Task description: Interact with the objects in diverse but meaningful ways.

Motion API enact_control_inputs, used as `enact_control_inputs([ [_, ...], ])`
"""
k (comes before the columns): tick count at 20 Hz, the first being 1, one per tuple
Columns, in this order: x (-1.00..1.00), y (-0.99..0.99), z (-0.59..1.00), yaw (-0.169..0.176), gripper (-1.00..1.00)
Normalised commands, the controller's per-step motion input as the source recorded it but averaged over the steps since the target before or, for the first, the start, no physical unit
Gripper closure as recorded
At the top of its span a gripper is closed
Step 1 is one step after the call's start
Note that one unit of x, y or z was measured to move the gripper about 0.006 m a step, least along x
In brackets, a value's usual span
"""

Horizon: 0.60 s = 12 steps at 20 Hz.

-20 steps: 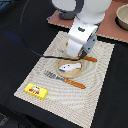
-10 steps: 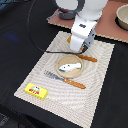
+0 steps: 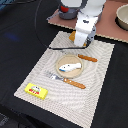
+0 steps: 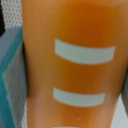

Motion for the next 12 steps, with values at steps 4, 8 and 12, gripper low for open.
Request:
enact_control_inputs([
  [4,-0.38,0.11,-0.18,0.051,-1.00],
  [8,-0.32,0.14,0.12,0.018,-1.00],
  [12,-0.32,0.13,0.54,0.000,-1.00],
])
